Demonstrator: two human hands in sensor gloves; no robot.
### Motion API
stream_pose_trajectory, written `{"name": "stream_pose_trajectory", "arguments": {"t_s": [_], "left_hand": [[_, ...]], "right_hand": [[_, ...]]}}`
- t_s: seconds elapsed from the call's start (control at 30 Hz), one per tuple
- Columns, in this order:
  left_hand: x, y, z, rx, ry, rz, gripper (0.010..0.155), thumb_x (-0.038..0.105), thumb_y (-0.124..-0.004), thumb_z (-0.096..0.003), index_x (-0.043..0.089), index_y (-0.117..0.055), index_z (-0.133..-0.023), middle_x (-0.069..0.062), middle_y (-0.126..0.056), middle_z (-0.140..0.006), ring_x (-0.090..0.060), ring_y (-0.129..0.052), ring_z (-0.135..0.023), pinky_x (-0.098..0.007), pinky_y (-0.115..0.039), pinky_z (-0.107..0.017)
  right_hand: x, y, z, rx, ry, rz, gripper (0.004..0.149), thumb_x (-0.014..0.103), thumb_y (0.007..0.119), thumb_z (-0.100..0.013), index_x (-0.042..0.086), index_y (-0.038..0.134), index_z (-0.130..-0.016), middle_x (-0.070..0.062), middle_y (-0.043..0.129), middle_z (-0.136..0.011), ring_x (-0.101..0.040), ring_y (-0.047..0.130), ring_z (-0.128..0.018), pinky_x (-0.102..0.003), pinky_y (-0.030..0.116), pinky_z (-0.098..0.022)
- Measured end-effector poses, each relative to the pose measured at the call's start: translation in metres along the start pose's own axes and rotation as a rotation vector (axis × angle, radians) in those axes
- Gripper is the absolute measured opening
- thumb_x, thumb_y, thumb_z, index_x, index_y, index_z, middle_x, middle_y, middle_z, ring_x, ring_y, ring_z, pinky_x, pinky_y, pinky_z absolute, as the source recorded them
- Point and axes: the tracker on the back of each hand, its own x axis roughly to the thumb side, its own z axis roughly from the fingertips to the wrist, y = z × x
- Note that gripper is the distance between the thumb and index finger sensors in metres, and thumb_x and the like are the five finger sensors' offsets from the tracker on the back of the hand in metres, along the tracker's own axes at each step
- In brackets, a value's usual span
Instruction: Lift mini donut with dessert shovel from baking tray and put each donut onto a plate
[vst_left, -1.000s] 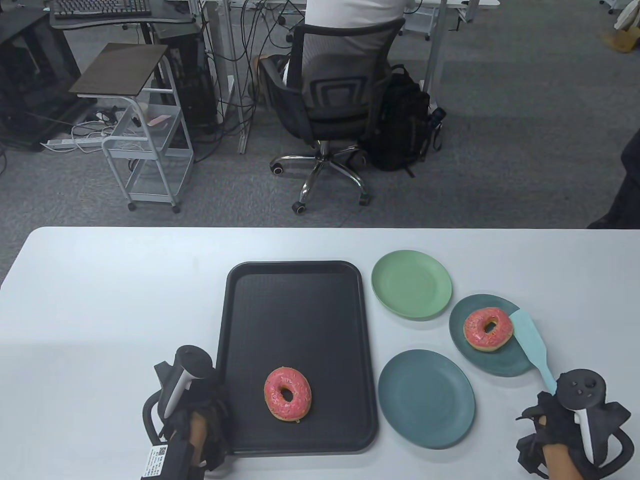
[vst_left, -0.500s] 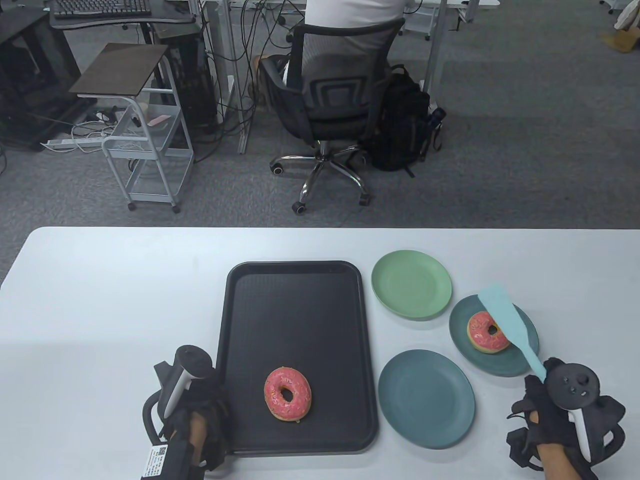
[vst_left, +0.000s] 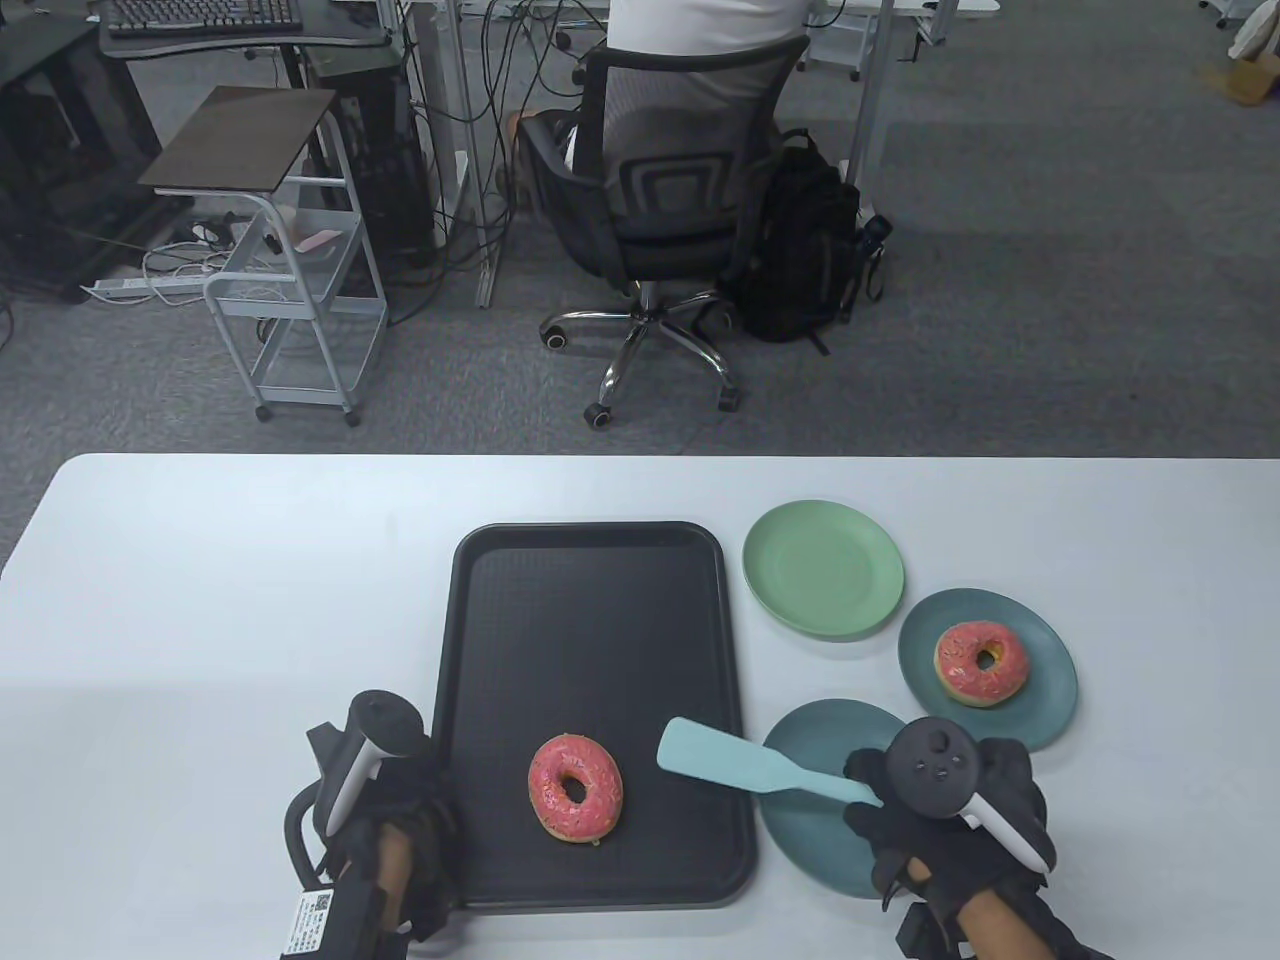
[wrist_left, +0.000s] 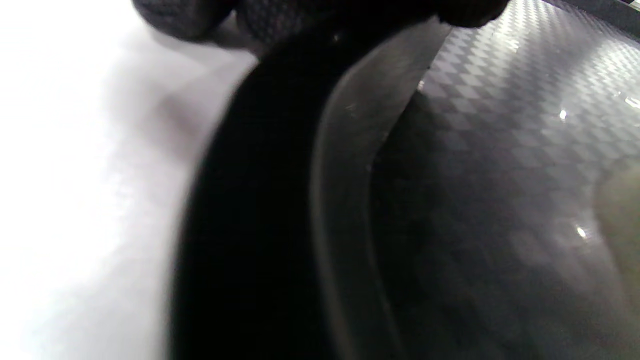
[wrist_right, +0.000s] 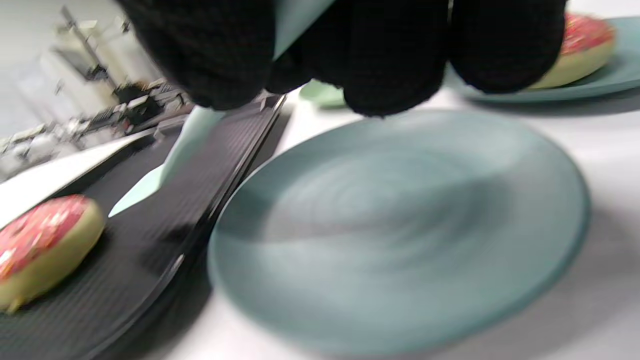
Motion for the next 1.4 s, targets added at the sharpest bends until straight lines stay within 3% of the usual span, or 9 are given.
{"name": "stream_pose_trajectory", "arguments": {"t_s": [0.17,0.43,1.0,1.27,1.4], "left_hand": [[-0.003,0.001,-0.002,-0.031,-0.016,0.024,0.064,0.043,-0.072,-0.0426,0.031,-0.047,-0.100,0.005,-0.071,-0.080,-0.018,-0.088,-0.055,-0.043,-0.075,-0.048],[-0.004,0.001,-0.002,-0.078,-0.041,0.029,0.070,0.041,-0.074,-0.0426,0.033,-0.037,-0.101,0.004,-0.067,-0.084,-0.018,-0.085,-0.059,-0.042,-0.073,-0.050],[-0.003,-0.001,-0.001,-0.057,-0.038,0.009,0.069,0.039,-0.072,-0.0431,0.032,-0.036,-0.101,0.004,-0.066,-0.084,-0.018,-0.084,-0.059,-0.043,-0.073,-0.051],[-0.003,-0.002,-0.001,-0.058,-0.037,0.016,0.068,0.039,-0.072,-0.0430,0.031,-0.038,-0.101,0.004,-0.066,-0.083,-0.018,-0.085,-0.058,-0.043,-0.073,-0.050],[-0.003,-0.002,-0.001,-0.055,-0.038,0.023,0.067,0.038,-0.072,-0.0429,0.031,-0.039,-0.101,0.004,-0.066,-0.083,-0.018,-0.085,-0.058,-0.043,-0.073,-0.050]], "right_hand": [[0.017,0.016,0.010,0.082,-0.067,0.053,0.057,0.036,0.086,-0.044,0.013,0.071,-0.093,-0.016,0.085,-0.076,-0.028,0.093,-0.046,-0.053,0.083,-0.046],[0.035,0.036,0.020,0.053,-0.061,0.082,0.058,0.037,0.084,-0.045,0.013,0.069,-0.095,-0.017,0.086,-0.075,-0.028,0.094,-0.041,-0.052,0.084,-0.042],[0.064,0.036,-0.025,-0.040,-0.024,0.105,0.058,0.036,0.084,-0.044,0.013,0.069,-0.095,-0.018,0.086,-0.074,-0.028,0.093,-0.038,-0.052,0.085,-0.039],[0.081,0.042,-0.044,0.030,-0.116,0.093,0.057,0.034,0.084,-0.043,0.019,0.069,-0.096,-0.018,0.083,-0.077,-0.030,0.091,-0.043,-0.054,0.082,-0.044],[0.085,0.044,-0.049,0.010,-0.131,0.119,0.057,0.033,0.083,-0.043,0.020,0.069,-0.096,-0.017,0.083,-0.078,-0.030,0.091,-0.044,-0.054,0.081,-0.045]]}}
